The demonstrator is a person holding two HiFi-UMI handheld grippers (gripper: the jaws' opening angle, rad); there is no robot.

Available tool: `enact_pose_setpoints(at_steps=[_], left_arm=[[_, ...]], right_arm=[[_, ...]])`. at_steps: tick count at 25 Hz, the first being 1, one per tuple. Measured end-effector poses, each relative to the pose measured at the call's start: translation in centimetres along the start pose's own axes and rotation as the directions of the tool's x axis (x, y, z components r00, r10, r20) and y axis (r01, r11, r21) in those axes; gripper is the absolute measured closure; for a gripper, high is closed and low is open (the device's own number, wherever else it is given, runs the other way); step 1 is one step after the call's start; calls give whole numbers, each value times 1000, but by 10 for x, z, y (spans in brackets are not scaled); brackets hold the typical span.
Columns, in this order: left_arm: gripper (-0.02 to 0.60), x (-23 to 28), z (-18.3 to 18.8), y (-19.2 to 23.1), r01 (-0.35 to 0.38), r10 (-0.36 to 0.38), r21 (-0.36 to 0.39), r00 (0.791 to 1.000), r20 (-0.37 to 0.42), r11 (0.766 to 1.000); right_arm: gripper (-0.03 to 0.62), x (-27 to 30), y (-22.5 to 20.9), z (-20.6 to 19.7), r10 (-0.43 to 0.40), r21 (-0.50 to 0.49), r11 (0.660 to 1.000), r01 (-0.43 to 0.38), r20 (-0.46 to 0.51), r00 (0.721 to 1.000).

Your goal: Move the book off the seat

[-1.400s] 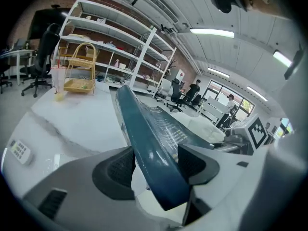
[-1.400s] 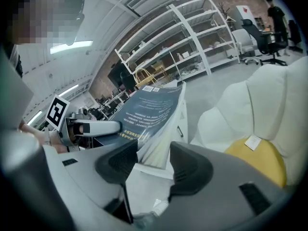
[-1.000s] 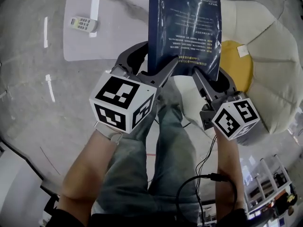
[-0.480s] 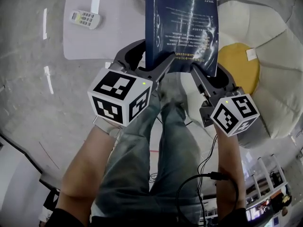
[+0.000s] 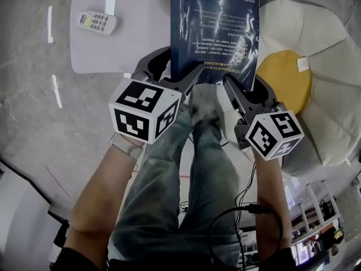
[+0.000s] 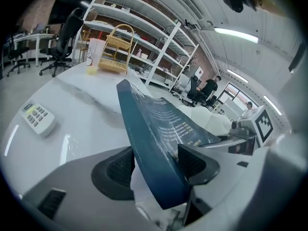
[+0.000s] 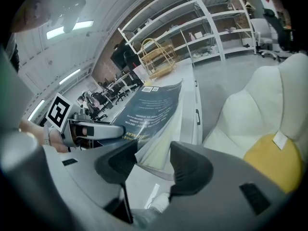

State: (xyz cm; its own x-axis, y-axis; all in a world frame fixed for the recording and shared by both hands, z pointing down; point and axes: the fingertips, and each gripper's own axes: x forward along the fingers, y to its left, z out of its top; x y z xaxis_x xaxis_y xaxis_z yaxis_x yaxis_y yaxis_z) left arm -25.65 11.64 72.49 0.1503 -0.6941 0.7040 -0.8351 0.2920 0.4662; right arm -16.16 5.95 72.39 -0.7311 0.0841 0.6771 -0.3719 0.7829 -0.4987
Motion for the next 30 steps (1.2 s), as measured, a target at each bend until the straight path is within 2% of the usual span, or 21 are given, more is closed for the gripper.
enact_pose_setpoints(at_steps=[4,12,15,20,30], left_arm=[[301,5,-8,3,-17,16,-15,999,-43,1000],[288,11,-14,7,0,-4,-70,998,-61,998],[275,10,-15,7,-33,27,-87,997,-72,996],[270,3,-14,8,-81,78,-58,995,-66,995],[265,-16,-17,-8,-131,135,49,987,-88,990]], right_arm=[[375,0,0,-3,-25,-12,1000,25,-18,1000],[363,4,-6,-8,-34,-2,999,34,-28,999],[340,1,-11,-8,-46,-20,999,45,-37,998],[323,-6,-15,-4,-69,-91,994,66,-25,997],[310,-35,-32,-6,-121,-39,992,122,9,993]])
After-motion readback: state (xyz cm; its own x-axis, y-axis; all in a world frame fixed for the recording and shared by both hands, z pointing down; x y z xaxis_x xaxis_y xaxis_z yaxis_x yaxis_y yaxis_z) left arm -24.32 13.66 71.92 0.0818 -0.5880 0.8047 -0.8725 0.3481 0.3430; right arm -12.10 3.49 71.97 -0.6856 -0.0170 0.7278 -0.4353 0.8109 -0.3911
